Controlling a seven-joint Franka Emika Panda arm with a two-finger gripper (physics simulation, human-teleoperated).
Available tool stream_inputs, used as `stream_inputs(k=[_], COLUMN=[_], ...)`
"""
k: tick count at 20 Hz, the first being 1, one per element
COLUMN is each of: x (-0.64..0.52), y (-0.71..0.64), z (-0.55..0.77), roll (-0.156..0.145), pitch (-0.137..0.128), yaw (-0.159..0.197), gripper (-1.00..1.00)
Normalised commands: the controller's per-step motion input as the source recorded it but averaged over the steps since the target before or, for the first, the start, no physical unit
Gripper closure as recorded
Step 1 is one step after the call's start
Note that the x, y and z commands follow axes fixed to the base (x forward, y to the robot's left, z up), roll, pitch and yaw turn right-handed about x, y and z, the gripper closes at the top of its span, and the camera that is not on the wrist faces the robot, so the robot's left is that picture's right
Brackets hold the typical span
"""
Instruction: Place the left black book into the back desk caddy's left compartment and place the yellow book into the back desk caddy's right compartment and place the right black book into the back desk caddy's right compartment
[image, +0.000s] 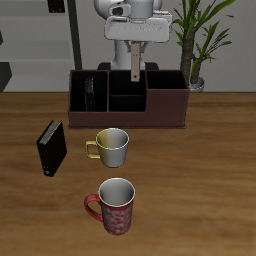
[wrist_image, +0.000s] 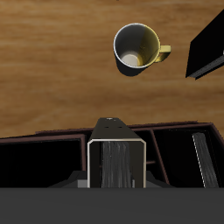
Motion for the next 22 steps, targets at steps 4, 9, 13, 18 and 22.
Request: stream_inputs(k=[4,9,13,18,22], x=[-0.10,-0.18,-0.10,-0.01,-0.02], y=[0.40,0.49,0.40,0.18,0.15], z=[0.04,0.10,0.00,-0.07,-0.18], roll=[0.000,0.060,0.057,0.015,0.002], pitch=[0.040,0.014,0.015,0.008,0.023], yaw=[-0.035,-0.008,0.000,-0.008,-0.013], gripper=[1.00,1.00,1.00,1.00,1.00])
